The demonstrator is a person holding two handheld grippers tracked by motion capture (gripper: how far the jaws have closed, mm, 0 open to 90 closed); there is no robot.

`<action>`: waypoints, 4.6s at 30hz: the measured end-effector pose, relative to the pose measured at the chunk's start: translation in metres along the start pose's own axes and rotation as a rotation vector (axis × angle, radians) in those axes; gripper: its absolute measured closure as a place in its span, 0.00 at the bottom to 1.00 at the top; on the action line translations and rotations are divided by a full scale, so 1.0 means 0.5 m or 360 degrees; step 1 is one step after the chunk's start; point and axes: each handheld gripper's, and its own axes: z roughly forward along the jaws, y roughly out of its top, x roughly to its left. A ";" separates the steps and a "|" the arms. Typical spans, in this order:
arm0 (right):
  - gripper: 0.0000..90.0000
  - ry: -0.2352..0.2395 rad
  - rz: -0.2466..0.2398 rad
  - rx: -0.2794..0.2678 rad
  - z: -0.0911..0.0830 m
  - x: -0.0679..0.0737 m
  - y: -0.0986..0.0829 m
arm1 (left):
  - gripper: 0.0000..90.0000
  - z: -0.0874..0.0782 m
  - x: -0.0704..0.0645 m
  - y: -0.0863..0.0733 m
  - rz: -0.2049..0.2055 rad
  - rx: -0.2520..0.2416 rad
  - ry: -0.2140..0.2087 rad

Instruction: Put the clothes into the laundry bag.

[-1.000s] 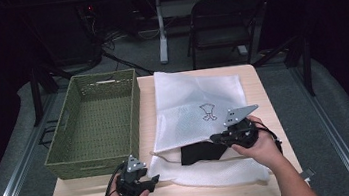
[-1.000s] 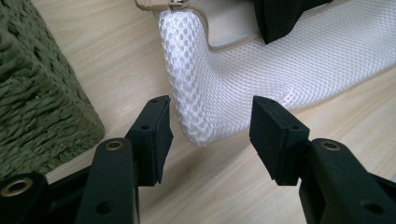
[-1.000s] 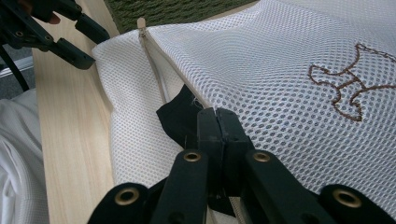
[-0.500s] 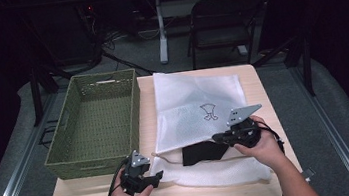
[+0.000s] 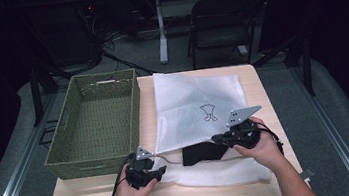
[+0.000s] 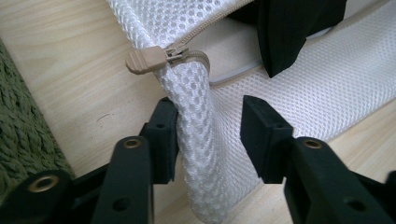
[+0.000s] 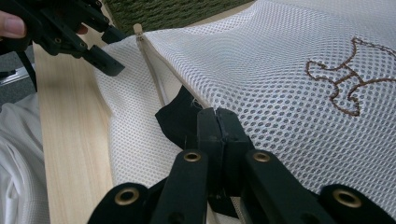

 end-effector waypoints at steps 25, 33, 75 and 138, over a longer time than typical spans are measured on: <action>1.00 0.0015 -0.0018 0.0077 0.025 0.039 -0.014 | 0.93 -0.069 0.003 -0.012 0.0009 -0.0137 -0.0082; 1.00 0.0028 -0.0018 0.0103 0.032 0.057 -0.024 | 0.93 -0.088 0.000 -0.010 0.0009 -0.0193 -0.0129; 0.99 0.0032 0.0016 0.0190 0.086 0.071 -0.076 | 0.91 -0.053 0.028 -0.045 -0.0093 -0.0114 -0.0161; 0.62 0.0110 -0.0186 0.0254 0.205 0.133 -0.006 | 0.95 -0.098 0.001 0.015 -0.0014 -0.0283 -0.0227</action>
